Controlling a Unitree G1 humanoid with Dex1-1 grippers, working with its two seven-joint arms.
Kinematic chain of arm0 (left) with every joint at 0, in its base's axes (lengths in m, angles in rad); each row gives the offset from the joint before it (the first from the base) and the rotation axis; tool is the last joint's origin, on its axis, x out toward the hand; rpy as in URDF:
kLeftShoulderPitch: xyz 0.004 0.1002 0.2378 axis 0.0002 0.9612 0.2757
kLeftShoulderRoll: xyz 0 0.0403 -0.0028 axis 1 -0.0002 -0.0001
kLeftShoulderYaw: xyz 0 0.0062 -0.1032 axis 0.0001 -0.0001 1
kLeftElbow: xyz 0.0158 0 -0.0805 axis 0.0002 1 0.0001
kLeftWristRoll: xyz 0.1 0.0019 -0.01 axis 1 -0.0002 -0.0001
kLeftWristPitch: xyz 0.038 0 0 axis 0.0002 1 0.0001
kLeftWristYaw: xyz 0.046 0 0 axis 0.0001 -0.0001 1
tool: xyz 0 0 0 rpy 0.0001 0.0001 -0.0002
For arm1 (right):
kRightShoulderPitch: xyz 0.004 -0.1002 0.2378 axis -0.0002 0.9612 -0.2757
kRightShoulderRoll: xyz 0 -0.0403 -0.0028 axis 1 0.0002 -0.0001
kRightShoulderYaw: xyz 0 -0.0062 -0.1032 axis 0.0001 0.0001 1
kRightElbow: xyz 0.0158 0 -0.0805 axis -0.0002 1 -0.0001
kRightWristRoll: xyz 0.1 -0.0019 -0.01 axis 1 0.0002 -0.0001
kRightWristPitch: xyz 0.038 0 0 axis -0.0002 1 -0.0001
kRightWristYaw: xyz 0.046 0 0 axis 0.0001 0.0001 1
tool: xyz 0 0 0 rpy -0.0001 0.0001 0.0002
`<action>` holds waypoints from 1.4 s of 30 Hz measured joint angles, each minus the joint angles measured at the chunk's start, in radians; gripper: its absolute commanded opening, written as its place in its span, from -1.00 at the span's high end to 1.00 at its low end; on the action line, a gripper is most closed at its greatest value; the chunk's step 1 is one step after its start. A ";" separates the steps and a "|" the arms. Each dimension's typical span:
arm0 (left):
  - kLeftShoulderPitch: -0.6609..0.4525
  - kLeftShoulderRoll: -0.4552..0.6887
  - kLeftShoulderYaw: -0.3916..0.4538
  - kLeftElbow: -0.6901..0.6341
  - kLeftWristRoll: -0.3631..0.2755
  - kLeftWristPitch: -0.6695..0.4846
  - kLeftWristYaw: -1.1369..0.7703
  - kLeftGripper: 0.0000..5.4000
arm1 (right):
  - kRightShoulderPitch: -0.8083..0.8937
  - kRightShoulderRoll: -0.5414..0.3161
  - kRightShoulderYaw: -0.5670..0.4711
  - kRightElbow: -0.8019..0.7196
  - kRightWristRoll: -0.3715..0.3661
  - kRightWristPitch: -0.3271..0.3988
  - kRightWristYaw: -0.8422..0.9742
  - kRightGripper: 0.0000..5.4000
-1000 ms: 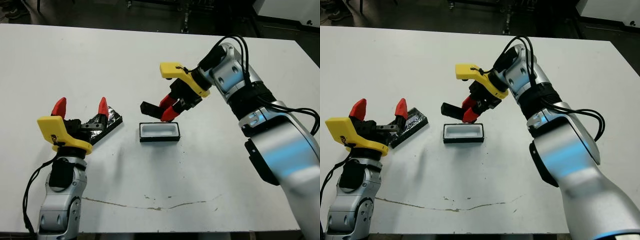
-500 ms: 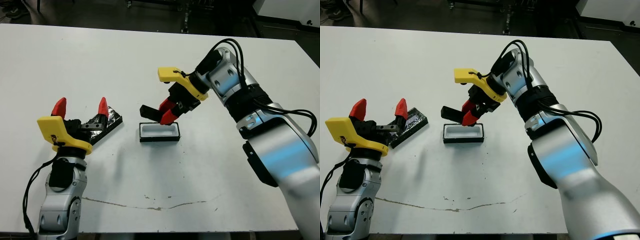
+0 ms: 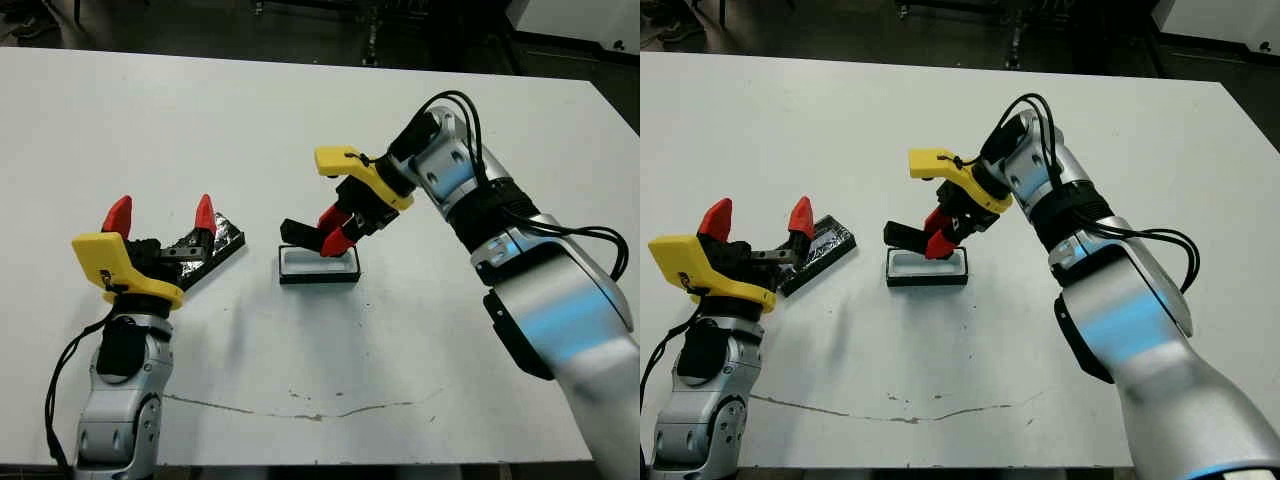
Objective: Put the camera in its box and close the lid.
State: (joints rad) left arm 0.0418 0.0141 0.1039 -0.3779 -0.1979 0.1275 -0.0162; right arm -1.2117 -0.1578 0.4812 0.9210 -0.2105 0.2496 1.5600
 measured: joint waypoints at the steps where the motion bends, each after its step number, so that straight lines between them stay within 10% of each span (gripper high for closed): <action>1: 0.000 0.000 0.000 0.000 0.000 0.000 0.000 -1.00 | 0.000 0.000 0.000 0.001 0.000 0.000 -0.002 0.38; 42: 0.001 0.000 0.002 0.000 -0.006 0.000 0.000 -1.00 | 0.038 0.000 0.002 -0.023 -0.001 -0.019 -0.028 0.38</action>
State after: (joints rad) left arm 0.0431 0.0141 0.1062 -0.3777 -0.2036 0.1274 -0.0165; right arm -1.1741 -0.1574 0.4830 0.8983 -0.2111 0.2302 1.5319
